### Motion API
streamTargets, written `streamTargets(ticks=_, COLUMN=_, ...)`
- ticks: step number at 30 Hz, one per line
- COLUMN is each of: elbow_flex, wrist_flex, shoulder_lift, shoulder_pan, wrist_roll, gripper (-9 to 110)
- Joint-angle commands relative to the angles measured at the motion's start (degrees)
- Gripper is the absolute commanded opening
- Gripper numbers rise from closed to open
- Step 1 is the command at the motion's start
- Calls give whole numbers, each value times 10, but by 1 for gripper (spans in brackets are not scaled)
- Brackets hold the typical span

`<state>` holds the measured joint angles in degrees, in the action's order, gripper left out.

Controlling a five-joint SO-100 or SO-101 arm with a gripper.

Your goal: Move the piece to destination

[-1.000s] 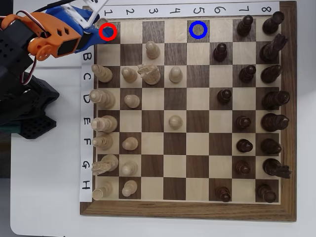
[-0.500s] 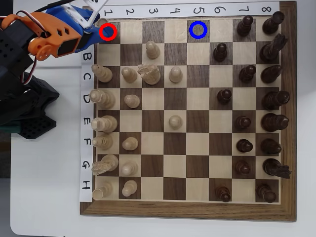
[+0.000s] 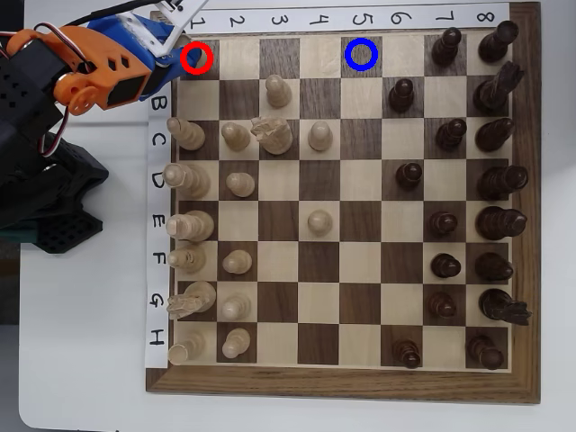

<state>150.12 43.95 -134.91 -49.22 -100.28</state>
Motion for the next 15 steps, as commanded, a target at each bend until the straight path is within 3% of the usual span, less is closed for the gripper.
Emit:
streamTargets(ticks=1, elbow_flex=-3, wrist_flex=-31, shoulder_lift=-22, shoulder_pan=19, wrist_roll=-247, gripper=0)
streamTargets(ticks=15, elbow_flex=-111, wrist_flex=76, shoulder_lift=-81, shoulder_pan=24, wrist_roll=-237, gripper=0)
